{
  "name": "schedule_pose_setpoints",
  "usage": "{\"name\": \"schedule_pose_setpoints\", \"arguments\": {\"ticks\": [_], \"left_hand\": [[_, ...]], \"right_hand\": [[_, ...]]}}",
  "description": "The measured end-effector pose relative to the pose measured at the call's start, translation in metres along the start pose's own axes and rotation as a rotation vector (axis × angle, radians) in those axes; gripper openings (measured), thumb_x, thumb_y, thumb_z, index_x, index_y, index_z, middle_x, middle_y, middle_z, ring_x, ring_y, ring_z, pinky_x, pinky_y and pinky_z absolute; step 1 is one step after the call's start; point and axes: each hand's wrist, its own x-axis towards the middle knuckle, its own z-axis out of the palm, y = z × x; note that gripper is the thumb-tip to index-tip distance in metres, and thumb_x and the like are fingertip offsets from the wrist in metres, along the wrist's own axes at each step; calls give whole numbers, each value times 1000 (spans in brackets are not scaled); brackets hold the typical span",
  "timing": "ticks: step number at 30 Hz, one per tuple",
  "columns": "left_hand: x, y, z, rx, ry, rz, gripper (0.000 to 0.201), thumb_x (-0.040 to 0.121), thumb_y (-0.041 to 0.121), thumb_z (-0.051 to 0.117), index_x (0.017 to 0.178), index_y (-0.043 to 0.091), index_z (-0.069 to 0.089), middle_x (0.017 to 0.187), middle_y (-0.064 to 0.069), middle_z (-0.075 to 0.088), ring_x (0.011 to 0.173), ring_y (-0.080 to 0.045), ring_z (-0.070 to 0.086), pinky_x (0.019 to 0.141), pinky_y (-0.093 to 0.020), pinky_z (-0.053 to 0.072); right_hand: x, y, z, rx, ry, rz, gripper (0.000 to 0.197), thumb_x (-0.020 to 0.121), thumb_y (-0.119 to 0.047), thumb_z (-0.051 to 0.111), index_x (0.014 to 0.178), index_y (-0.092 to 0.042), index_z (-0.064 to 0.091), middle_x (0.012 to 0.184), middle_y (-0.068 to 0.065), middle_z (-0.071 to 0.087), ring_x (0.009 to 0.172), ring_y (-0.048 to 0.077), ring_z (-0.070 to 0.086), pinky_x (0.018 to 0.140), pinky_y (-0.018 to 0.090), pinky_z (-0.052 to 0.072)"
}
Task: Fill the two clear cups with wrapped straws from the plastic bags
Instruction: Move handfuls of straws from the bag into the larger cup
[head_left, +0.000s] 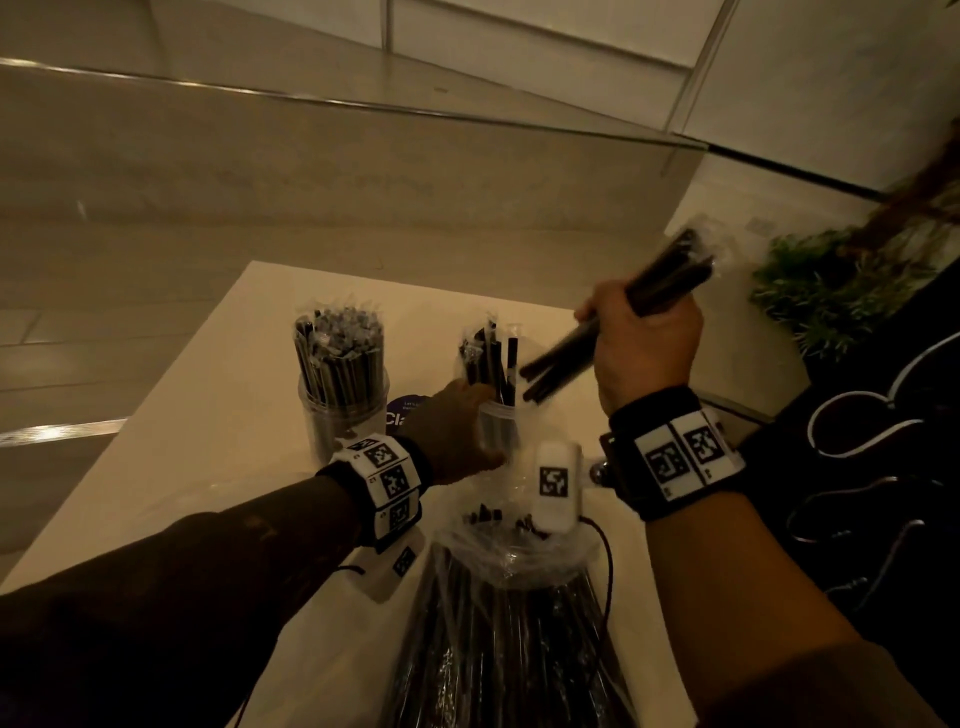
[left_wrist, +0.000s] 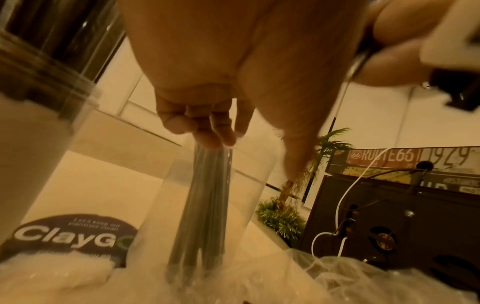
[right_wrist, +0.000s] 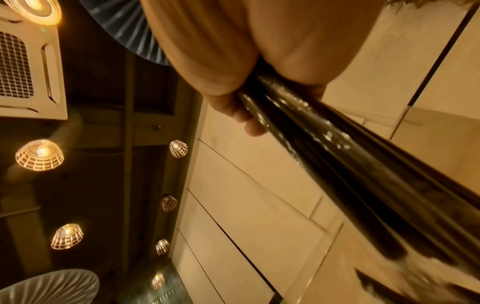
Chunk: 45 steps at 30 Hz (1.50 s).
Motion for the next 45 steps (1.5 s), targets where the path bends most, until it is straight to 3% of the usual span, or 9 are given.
{"name": "schedule_pose_setpoints", "arguments": {"ticks": [5,12,18,24,28,31,34,40,45], "left_hand": [[8,-8,9,4,58,-22,36,94,26,51,128,16,47,124,-6,50,103,-24,55,86,-34,46],[10,-10,10,66,105,35,35,97,25,46,130,13,45,122,-7,50,101,-25,53,80,-26,38],[9,-8,9,73,80,22,31,99,23,41,126,11,46,120,-9,50,101,-24,50,84,-28,39],[-2,-19,14,-110,155,-1,45,89,26,57,131,21,39,114,0,54,85,-9,51,72,-18,40],[-18,-37,26,-82,88,-95,28,83,34,64,102,24,45,83,9,52,67,-4,48,56,-15,34],[-29,-51,43,-84,-103,-316,32,85,44,59,103,21,45,81,4,58,71,-12,56,63,-27,45],[-38,-51,55,-147,-274,-469,41,85,48,59,110,20,42,84,0,59,74,-18,58,63,-31,47],[-42,-50,67,-259,-222,-534,45,80,38,69,109,18,42,99,-8,63,85,-23,61,67,-33,51],[-42,-53,73,-224,-159,-493,47,77,33,73,111,16,45,104,-8,62,91,-22,55,72,-30,42]], "right_hand": [[15,37,32,-110,-1,50,19,83,-12,69,100,-4,66,85,7,71,76,16,69,75,32,58],[4,109,41,-611,-391,167,40,85,-24,72,122,-12,61,120,9,66,112,27,61,92,27,45],[4,123,41,-875,-444,93,48,82,-35,72,123,-12,62,115,11,69,109,30,63,93,39,53],[5,83,19,-669,-411,93,78,67,-33,87,131,-12,47,130,8,57,118,23,55,94,32,48],[-26,72,-25,-668,-297,-66,40,74,-18,80,100,-17,50,99,3,60,87,16,56,69,17,43],[-51,105,-45,-998,-563,82,4,88,-13,62,86,-9,59,85,8,64,76,22,59,60,20,44],[-69,143,-49,-1306,-953,369,24,91,-23,60,98,-1,66,106,15,67,95,27,64,70,24,45],[-84,158,-38,-1089,-962,576,49,71,-61,71,89,-16,65,82,1,66,74,15,61,62,24,46],[-90,162,-26,-972,-976,642,34,80,-42,71,105,-18,69,98,5,71,94,24,65,92,43,53]]}}
